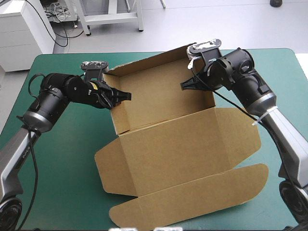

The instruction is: Fold the box

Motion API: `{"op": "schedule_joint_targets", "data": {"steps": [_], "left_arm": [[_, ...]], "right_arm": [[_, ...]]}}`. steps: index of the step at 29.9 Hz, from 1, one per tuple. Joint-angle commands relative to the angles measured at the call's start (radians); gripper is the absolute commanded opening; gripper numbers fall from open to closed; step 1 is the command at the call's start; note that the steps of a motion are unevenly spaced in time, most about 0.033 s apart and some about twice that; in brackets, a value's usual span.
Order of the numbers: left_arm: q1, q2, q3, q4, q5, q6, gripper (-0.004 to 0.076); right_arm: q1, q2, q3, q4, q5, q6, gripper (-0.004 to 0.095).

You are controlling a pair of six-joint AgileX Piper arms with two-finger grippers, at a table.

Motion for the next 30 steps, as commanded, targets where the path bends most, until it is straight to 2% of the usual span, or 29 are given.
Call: {"op": "schedule_joint_targets", "data": {"steps": [1, 6, 9, 22, 30], "left_arm": [[-0.056, -0.003, -0.116, 0.073, -0.014, -0.077, -0.0008], [-0.056, 0.076, -0.167, 0.098, 0.044, -0.077, -0.0008], [-0.056, 0.138, -0.167, 0.117, 0.067, -0.077, -0.0008], [-0.054, 0.413, -0.167, 0.139, -0.001, -0.07, -0.0008], [-0.054, 0.473, -0.167, 0.15, -0.01, -0.036, 0.0007]], "right_arm": [[0.016, -0.003, -0.031, 0.117, -0.05, 0.024, -0.0014], [-0.007, 0.079, -0.031, 0.118, -0.007, 0.016, -0.0016], [-0.044, 0.141, -0.031, 0.168, 0.003, -0.027, -0.0016], [-0.119, 0.358, -0.031, 0.195, -0.119, -0.102, -0.0016], [-0.119, 0.396, -0.035, 0.186, -0.198, -0.116, -0.0014]]}}
